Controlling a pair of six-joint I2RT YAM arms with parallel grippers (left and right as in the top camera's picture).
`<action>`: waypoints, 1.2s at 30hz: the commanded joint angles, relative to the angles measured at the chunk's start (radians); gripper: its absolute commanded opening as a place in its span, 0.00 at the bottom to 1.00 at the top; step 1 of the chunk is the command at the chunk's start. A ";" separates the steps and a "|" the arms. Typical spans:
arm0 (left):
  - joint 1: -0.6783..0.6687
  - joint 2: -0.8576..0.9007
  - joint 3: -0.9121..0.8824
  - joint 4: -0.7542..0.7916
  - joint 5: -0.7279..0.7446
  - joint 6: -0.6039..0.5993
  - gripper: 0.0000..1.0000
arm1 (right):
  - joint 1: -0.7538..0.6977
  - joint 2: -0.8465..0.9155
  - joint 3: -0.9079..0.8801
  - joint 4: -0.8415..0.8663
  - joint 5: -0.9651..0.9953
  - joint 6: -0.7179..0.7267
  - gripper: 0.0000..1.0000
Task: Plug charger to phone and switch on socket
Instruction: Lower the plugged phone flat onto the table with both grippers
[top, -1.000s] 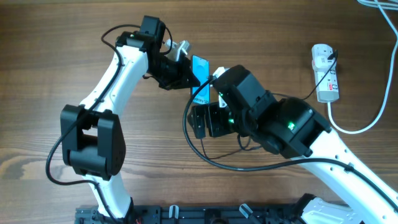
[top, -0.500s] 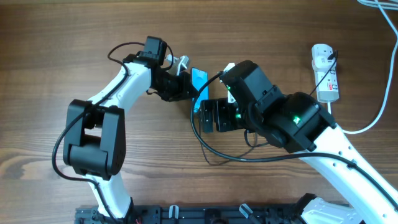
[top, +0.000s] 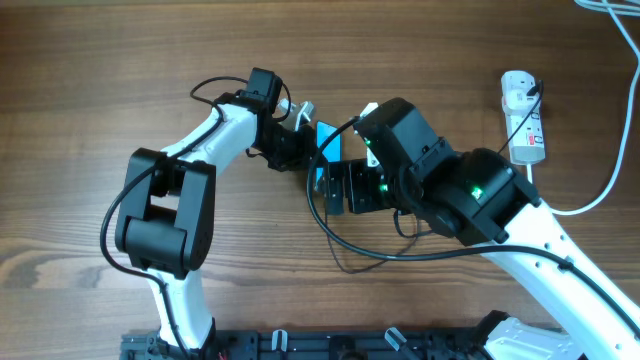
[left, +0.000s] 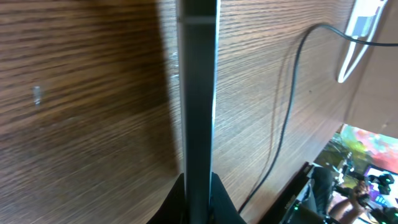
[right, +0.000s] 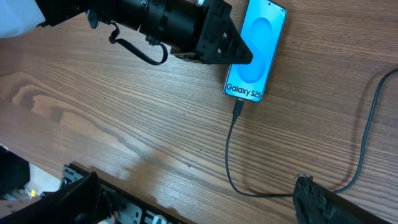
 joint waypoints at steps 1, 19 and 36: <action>0.000 0.003 -0.006 -0.006 -0.019 0.005 0.05 | -0.002 0.000 0.018 -0.012 0.017 0.016 1.00; -0.026 0.007 -0.006 -0.025 -0.034 0.005 0.04 | -0.002 0.000 0.018 -0.031 0.017 0.016 1.00; -0.050 0.032 -0.006 -0.019 -0.035 0.005 0.04 | -0.002 0.000 0.018 -0.034 0.017 0.016 1.00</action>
